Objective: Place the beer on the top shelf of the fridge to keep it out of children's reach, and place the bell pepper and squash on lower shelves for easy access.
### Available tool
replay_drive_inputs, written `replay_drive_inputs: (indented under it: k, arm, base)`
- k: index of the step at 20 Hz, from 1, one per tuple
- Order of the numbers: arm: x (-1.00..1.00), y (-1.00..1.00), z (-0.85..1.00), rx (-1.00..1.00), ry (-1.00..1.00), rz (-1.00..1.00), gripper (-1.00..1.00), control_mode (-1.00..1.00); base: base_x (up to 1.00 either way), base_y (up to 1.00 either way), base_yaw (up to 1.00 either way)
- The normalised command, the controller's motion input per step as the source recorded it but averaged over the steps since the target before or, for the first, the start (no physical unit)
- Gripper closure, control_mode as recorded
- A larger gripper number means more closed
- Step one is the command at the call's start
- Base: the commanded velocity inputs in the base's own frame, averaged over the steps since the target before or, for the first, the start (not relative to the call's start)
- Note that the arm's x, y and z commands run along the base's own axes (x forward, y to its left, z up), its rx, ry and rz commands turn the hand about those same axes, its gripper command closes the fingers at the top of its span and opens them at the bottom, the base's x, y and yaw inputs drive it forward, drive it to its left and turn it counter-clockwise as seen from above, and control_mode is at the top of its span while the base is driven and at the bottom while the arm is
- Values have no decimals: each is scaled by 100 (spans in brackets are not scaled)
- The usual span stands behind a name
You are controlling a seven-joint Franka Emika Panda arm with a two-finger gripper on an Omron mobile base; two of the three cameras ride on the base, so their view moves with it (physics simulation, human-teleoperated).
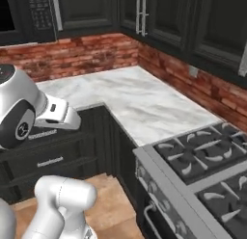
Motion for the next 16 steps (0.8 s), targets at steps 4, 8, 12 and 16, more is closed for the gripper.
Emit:
replay_drive_inputs:
  k: [4,8,12,16]
  arm:
    - [0,0,0,0,0,0,-100,100]
    - [0,0,0,0,0,0,-100,100]
    - [0,0,0,0,0,0,-100,100]
    - [0,0,0,0,0,0,-100,100]
  base:
    - [100,31,54]
    - [100,47,54]
    - [100,51,54]
    - [98,37,54]
